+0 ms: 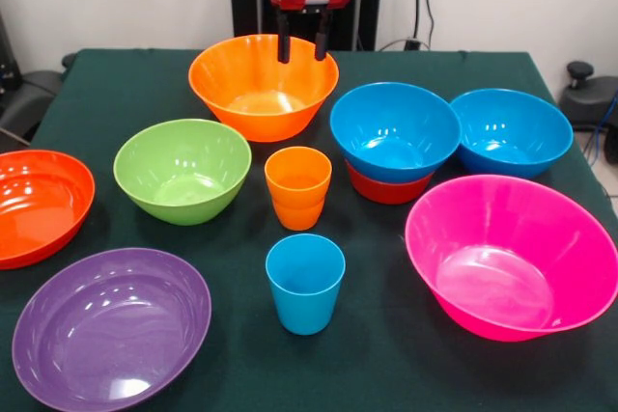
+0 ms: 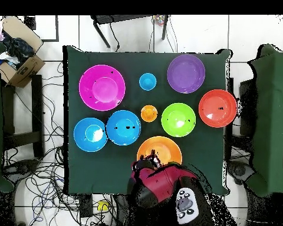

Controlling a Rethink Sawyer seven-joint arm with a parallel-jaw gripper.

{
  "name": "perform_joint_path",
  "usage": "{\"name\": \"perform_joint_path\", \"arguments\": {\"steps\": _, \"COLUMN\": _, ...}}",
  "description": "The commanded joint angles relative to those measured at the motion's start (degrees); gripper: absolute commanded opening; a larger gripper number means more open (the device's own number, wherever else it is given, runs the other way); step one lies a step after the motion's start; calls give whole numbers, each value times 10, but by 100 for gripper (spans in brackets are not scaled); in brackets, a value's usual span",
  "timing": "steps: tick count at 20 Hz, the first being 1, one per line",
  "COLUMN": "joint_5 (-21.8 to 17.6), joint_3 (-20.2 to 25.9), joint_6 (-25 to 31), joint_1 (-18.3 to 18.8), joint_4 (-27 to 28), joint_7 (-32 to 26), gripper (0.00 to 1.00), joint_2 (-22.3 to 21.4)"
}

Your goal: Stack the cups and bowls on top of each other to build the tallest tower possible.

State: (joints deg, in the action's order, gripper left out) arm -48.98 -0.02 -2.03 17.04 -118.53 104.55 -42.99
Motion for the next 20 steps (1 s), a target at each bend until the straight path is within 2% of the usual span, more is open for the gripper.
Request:
{"name": "perform_joint_path", "arguments": {"steps": 1, "joint_5": -15, "joint_3": 17, "joint_6": -30, "joint_1": -14, "joint_4": 41, "joint_7": 42, "gripper": 100, "joint_2": 36}}
{"name": "perform_joint_path", "arguments": {"steps": 9, "joint_5": -10, "joint_3": 55, "joint_6": 12, "joint_1": 17, "joint_4": 14, "joint_7": 24, "gripper": 100, "joint_2": -10}}
{"name": "perform_joint_path", "arguments": {"steps": 17, "joint_5": 8, "joint_3": 114, "joint_6": 56, "joint_1": 62, "joint_4": -26, "joint_7": 4, "gripper": 100, "joint_2": -62}}
{"name": "perform_joint_path", "arguments": {"steps": 20, "joint_5": 10, "joint_3": 119, "joint_6": 57, "joint_1": 61, "joint_4": -37, "joint_7": 8, "gripper": 100, "joint_2": -69}}
